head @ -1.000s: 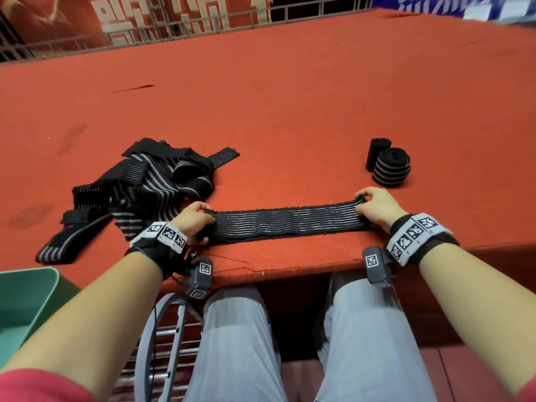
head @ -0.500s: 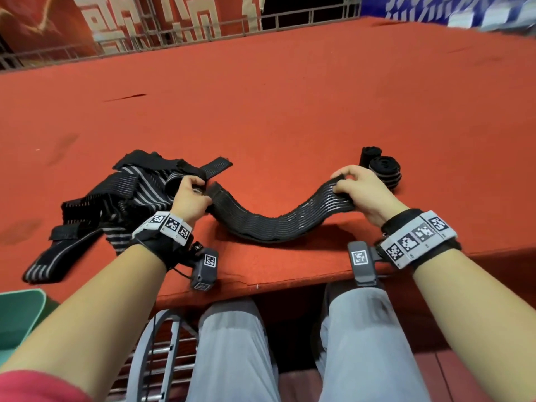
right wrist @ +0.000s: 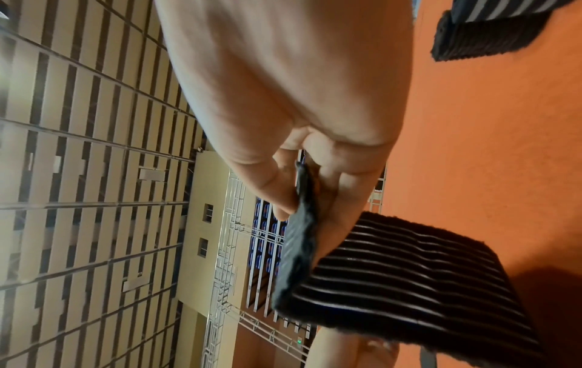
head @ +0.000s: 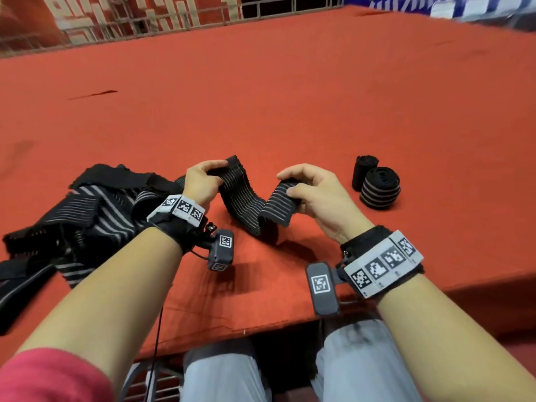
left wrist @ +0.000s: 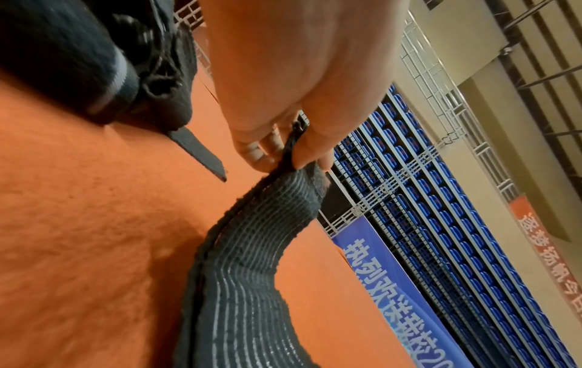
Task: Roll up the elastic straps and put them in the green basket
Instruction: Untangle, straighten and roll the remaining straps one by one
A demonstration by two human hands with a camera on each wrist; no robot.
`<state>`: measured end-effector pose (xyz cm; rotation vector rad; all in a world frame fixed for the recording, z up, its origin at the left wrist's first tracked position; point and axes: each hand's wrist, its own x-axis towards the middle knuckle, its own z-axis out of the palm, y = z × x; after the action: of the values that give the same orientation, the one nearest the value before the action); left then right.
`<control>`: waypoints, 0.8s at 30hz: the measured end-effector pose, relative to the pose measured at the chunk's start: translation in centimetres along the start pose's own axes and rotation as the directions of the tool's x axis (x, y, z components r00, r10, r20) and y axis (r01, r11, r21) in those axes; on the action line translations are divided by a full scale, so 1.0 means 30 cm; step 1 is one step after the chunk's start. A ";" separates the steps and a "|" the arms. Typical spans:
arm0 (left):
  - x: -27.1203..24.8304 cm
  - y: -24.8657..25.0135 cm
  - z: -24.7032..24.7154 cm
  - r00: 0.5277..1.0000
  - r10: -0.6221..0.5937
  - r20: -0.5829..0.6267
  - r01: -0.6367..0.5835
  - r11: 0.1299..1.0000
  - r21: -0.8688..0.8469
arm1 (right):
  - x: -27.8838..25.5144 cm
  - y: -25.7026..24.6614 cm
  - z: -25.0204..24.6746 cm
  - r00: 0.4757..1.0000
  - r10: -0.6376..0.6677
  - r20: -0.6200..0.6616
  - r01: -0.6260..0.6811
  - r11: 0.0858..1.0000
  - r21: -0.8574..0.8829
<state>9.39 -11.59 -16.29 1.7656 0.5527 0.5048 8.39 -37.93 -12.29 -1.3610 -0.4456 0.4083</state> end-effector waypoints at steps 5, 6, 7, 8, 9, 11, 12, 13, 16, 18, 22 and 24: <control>0.074 -0.049 0.039 0.999 0.010 -0.039 -0.006 0.997 0.081 | 0.016 0.048 -0.004 1.000 0.014 0.016 -0.015 0.997 0.078; 0.075 -0.062 0.046 1.000 -0.002 -0.016 0.004 0.994 0.113 | 0.014 0.063 -0.005 1.000 0.026 0.011 -0.027 0.996 0.081; 0.069 -0.074 0.050 1.000 -0.020 0.011 0.018 0.989 0.148 | 0.012 0.077 -0.008 0.999 0.040 0.005 -0.041 0.996 0.083; 0.059 -0.088 0.052 0.999 -0.042 0.031 0.036 0.984 0.177 | 0.007 0.089 -0.011 0.998 0.055 -0.001 -0.055 0.995 0.081; 0.049 -0.104 0.052 0.997 -0.070 0.040 0.060 0.978 0.199 | 0.001 0.099 -0.015 0.998 0.068 -0.009 -0.067 0.995 0.075; 0.019 -0.126 0.047 0.992 -0.112 0.051 0.098 0.969 0.227 | -0.013 0.113 -0.025 0.996 0.086 -0.025 -0.084 0.994 0.073; 0.002 -0.136 0.044 0.991 -0.125 0.055 0.108 0.966 0.236 | -0.021 0.117 -0.030 0.995 0.093 -0.032 -0.091 0.993 0.078; -0.024 -0.135 0.042 0.989 -0.135 0.057 0.119 0.966 0.231 | -0.030 0.120 -0.034 0.994 0.100 -0.039 -0.097 0.992 0.082; -0.123 -0.119 0.041 0.987 -0.158 0.040 0.148 0.973 0.176 | -0.064 0.124 -0.050 0.992 0.112 -0.058 -0.107 0.990 0.087; -0.212 -0.101 0.047 0.982 -0.182 0.056 0.174 0.977 0.120 | -0.098 0.121 -0.059 0.991 0.113 -0.066 -0.108 0.991 0.072; -0.415 -0.092 0.064 0.951 -0.270 0.152 0.272 0.962 0.010 | -0.185 0.122 -0.068 0.981 0.148 -0.128 -0.150 0.989 -0.004; -0.508 -0.098 0.078 0.937 -0.293 0.191 0.309 0.950 -0.056 | -0.228 0.134 -0.076 0.970 0.196 -0.144 -0.196 0.980 0.020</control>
<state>-1.67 -21.91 -20.53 1.5896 0.6498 0.1492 3.71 -42.78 -17.06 -1.4237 -0.1897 0.4685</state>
